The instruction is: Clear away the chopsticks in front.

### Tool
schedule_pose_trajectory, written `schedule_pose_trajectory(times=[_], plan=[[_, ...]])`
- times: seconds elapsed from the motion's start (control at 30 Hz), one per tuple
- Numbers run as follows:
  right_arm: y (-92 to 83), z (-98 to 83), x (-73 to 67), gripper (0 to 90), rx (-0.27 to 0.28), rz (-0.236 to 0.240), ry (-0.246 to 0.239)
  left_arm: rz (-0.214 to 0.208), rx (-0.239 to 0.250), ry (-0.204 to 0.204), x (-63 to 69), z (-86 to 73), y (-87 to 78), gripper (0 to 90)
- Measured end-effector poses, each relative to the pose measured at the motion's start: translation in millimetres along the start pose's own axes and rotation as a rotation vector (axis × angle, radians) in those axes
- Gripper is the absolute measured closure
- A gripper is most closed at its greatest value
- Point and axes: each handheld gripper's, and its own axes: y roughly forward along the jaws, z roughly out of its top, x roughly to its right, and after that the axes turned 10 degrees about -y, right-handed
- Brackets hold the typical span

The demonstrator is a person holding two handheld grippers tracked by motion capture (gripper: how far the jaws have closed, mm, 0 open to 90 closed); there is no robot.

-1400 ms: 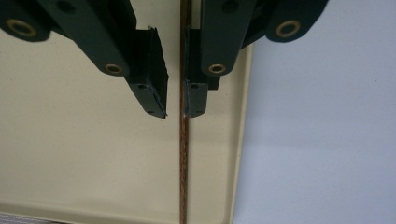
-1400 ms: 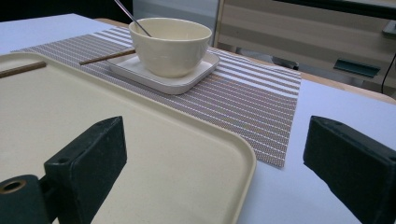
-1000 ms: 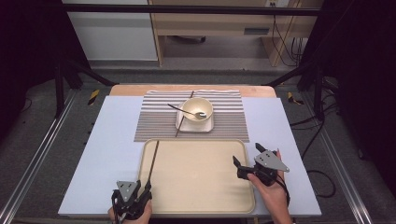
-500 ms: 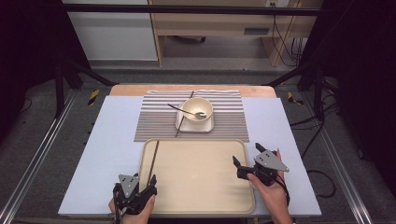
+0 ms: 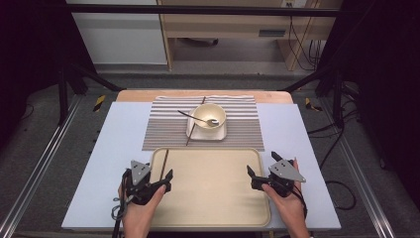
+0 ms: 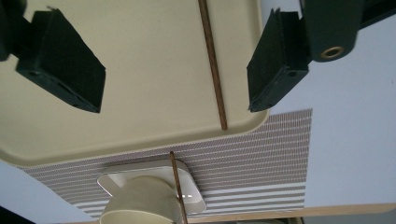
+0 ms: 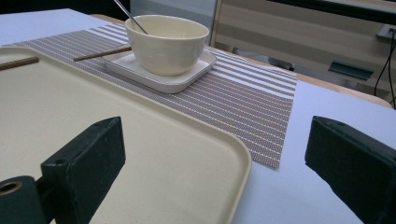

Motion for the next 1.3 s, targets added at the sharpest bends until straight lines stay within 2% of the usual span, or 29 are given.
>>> schedule_pose_trajectory(times=[0.13,0.17,0.27,0.33,0.47,0.57,0.77,0.93,1.07,1.23,1.3], plan=[[-0.5,0.2,0.9,5.2,0.003,-0.005,-0.006,-0.052,-0.034,0.051,-3.5,23.3,7.3,11.3],[-0.7,0.1,1.4,5.2,0.007,-0.005,-0.008,-0.06,-0.026,0.069,-3.4,29.5,9.1,10.9],[-1.8,0.3,3.0,5.2,0.016,-0.009,-0.005,-0.061,-0.003,0.12,-2.0,41.6,13.1,9.3],[-2.2,0.4,3.4,5.3,0.018,-0.011,-0.002,-0.077,0.012,0.136,-0.3,48.9,16.2,9.3],[-2.9,0.7,3.9,5.6,0.022,-0.018,-0.003,-0.081,-0.005,0.188,4.2,59.7,27.2,9.3],[-2.9,0.6,5.1,6.3,0.026,-0.03,-0.001,-0.091,-0.022,0.197,5.1,64.6,34.6,9.4],[-2.9,-0.8,6.9,8.1,0.026,-0.047,-0.006,-0.133,-0.061,0.171,2.9,73.3,53.4,10.0],[-2.2,-0.4,6.8,9.1,0.03,-0.054,-0.01,-0.137,-0.068,0.213,8.3,78.0,61.4,9.9],[-3.1,-1.2,7.4,10.6,0.028,-0.054,-0.015,-0.144,-0.074,0.222,10.8,79.5,68.8,9.6],[-3.4,-2.3,8.4,12.7,0.025,-0.054,-0.013,-0.138,-0.092,0.261,11.9,81.7,80.5,9.6],[-4.1,-2.1,8.7,13.9,0.027,-0.056,-0.008,-0.138,-0.092,0.264,12.7,82.0,84.4,10.2]])
